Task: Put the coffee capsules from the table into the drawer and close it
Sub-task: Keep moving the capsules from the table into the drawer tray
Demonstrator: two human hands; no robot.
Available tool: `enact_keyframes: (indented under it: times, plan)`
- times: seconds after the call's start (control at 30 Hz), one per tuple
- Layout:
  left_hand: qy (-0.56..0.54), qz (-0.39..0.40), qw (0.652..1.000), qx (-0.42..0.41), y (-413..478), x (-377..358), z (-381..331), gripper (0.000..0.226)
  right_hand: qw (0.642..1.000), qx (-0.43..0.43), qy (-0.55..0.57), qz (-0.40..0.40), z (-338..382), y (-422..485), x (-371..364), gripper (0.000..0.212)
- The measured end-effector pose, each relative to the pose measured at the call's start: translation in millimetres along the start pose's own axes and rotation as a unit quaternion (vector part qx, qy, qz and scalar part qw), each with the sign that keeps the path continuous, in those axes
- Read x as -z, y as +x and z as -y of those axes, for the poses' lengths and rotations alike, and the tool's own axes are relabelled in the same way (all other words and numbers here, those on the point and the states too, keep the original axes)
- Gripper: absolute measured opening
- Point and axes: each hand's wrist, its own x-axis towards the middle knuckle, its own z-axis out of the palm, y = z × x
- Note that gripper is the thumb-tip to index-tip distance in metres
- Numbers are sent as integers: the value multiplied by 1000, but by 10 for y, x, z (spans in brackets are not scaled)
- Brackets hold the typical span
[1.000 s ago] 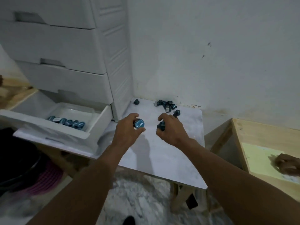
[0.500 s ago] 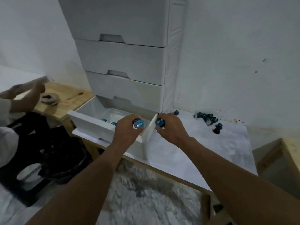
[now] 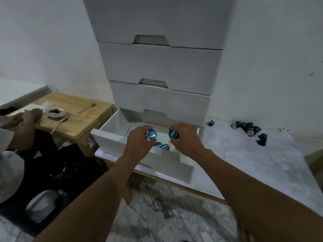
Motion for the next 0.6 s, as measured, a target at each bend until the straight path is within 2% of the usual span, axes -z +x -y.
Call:
enact_keyframes:
  times: [0.3, 0.6]
  plan:
    - [4, 38, 998, 46, 801, -156, 453, 26, 998, -22, 14, 63, -129, 843, -498, 44]
    - [23, 157, 986, 47, 1475, -266, 926, 31, 990, -67, 8, 122, -314, 1443, -961, 48]
